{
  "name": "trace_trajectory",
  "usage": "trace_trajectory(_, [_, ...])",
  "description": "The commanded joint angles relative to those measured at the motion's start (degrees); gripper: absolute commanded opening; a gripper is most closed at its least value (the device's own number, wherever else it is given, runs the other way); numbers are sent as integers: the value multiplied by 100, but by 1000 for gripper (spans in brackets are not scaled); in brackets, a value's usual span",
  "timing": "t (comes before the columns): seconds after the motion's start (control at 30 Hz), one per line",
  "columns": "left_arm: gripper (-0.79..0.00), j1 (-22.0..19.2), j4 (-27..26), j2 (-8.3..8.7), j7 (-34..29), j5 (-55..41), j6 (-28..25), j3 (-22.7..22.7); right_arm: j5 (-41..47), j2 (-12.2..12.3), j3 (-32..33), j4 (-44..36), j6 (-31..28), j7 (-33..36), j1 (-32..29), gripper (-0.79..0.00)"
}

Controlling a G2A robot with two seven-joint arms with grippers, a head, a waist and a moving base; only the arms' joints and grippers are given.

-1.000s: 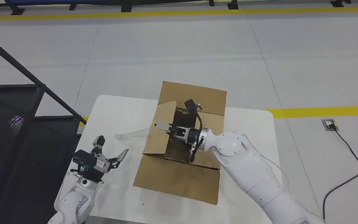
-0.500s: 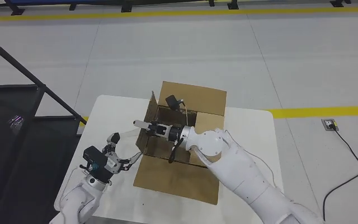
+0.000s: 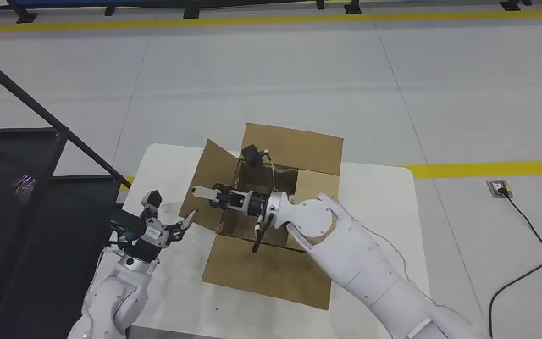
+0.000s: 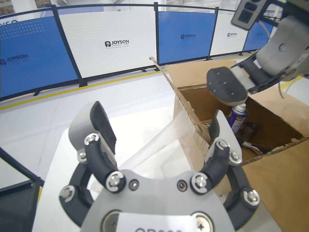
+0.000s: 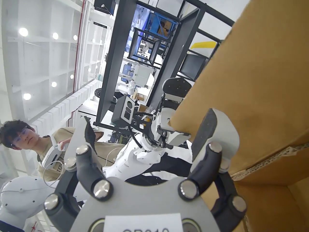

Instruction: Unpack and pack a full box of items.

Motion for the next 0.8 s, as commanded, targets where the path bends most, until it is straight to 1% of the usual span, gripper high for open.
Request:
trace_trajectory(0.0, [0, 62, 72, 9, -20, -41, 29, -111, -327, 103, 206, -335, -112, -132, -186, 0])
trace_trajectory(0.07, [0, 76, 183, 17, -91, -53, 58, -189, -584, 214, 431, -722, -179, -181, -421, 0])
trace_trajectory(0.1, [0, 63, 278, 19, -162, -63, 62, -217, -824, 315, 636, -1078, -182, -199, -653, 0])
trace_trajectory(0.13, [0, 56, 335, 19, -189, -82, 47, -223, -945, 366, 743, -1276, -177, -195, -780, 0])
trace_trajectory(0.2, [0, -26, 560, 12, -300, -166, -15, -214, -1344, 539, 1129, -1995, -88, -169, -1290, 0])
trace_trajectory(0.23, [0, -59, 630, 11, -338, -145, -30, -197, -1447, 585, 1237, -2209, -61, -157, -1444, 0])
trace_trajectory(0.33, [0, -287, 1013, 1, -634, -140, -302, -53, -2041, 788, 1727, -3230, 1, -32, -2221, 0])
trace_trajectory(0.4, [0, -455, 1262, -10, -702, -103, -364, 29, -2453, 865, 1865, -3620, -44, 89, -2533, 0])
trace_trajectory(0.5, [0, -632, 1505, -21, -753, -55, -505, 126, -2453, 865, 1865, -3620, -44, 89, -2533, 0])
trace_trajectory(0.6, [0, -687, 1576, -24, -625, -19, -481, 126, -2453, 865, 1865, -3620, -44, 89, -2533, 0])
trace_trajectory(0.67, [0, -639, 1485, -16, -498, -67, -492, 53, -2453, 865, 1865, -3620, -44, 89, -2533, 0])
trace_trajectory(0.77, [0, -521, 1215, 10, -420, -172, -530, -121, -2430, 868, 1886, -3638, -67, 8, -2589, 0])
